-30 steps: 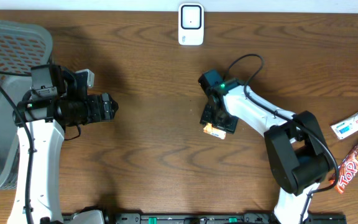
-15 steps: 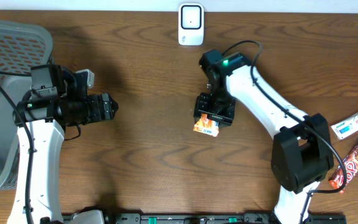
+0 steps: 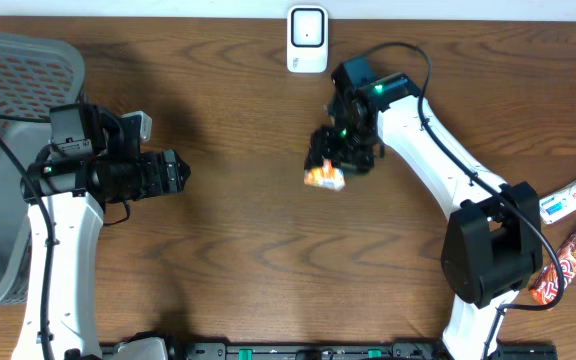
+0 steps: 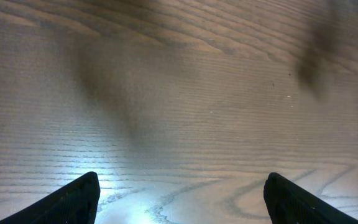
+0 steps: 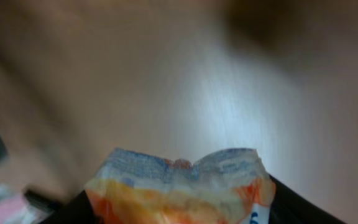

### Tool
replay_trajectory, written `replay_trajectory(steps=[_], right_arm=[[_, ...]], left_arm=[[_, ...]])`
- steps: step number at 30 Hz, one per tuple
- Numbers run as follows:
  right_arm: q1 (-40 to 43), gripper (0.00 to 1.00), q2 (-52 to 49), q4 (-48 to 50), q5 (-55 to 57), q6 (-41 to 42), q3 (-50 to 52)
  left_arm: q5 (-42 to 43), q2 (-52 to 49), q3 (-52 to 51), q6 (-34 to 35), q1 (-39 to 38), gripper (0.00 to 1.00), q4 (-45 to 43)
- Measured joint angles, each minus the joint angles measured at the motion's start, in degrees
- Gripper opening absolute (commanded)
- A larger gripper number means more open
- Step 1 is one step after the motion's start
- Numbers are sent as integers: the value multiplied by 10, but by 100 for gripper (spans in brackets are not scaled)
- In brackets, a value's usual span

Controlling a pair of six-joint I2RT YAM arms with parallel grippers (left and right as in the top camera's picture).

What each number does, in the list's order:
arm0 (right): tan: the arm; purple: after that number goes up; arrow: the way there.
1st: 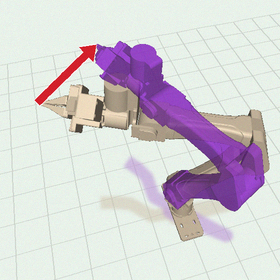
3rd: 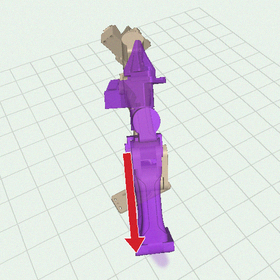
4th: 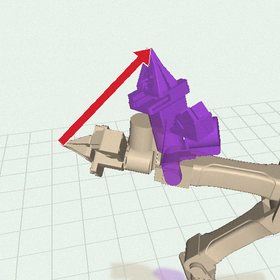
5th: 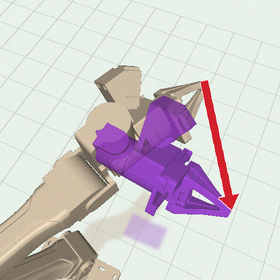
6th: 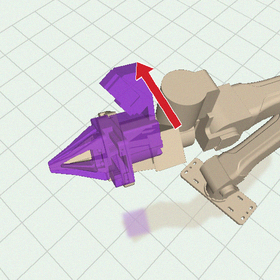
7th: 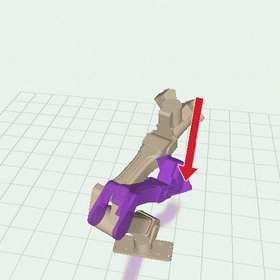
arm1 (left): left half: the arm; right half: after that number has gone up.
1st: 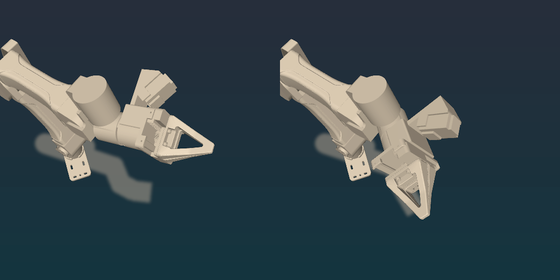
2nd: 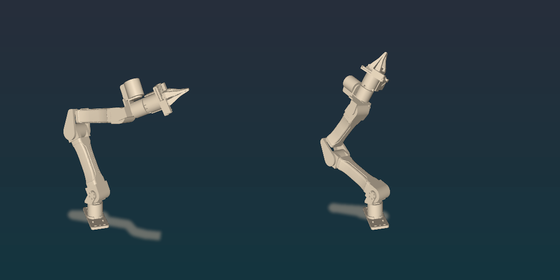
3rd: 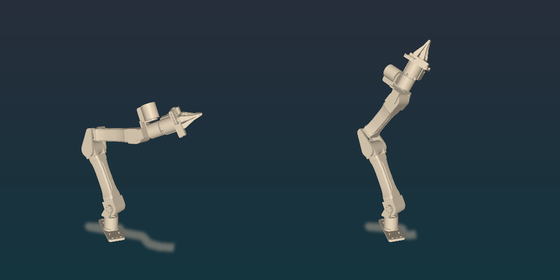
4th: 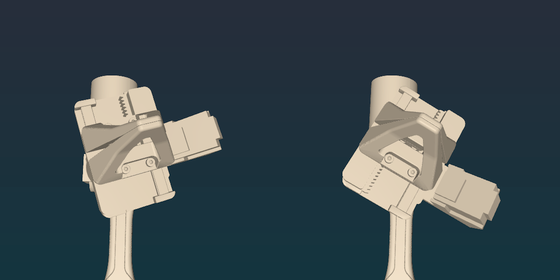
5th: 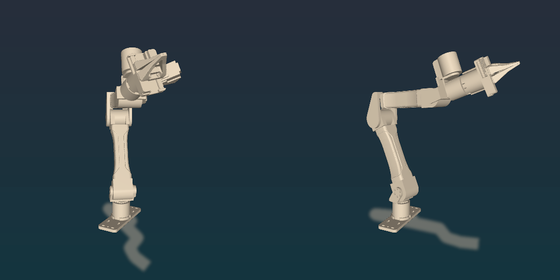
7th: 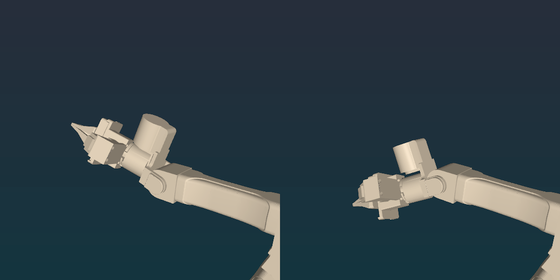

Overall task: Scan the item barcode
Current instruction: 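Hold the tissue box's barcode under the white scanner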

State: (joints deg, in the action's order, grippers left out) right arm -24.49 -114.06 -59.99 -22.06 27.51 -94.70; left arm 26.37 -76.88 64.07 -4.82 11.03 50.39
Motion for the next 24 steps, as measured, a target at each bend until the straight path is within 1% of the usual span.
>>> replay_trajectory(steps=[3, 7, 12, 16, 20, 23, 24], right_arm=[[0, 62, 0, 100, 24, -11, -1], [0, 61, 0, 244, 82, -24, -2], [0, 61, -3, 381, 195, -28, -3], [2, 60, -16, 478, 261, -41, -5], [6, 57, -46, 561, 286, -57, -6], [8, 54, -95, 662, 299, -76, -7], [8, 53, -102, 672, 300, -78, -7]], left_arm=[[0, 0, 0, 0, 0, 85, 0], [0, 0, 0, 0, 0, 85, 0], [0, 0, 0, 0, 0, 85, 1], [0, 0, 0, 0, 0, 85, 0], [0, 0, 0, 0, 0, 85, 0], [0, 0, 0, 0, 0, 85, 0], [0, 0, 0, 0, 0, 85, 0]])
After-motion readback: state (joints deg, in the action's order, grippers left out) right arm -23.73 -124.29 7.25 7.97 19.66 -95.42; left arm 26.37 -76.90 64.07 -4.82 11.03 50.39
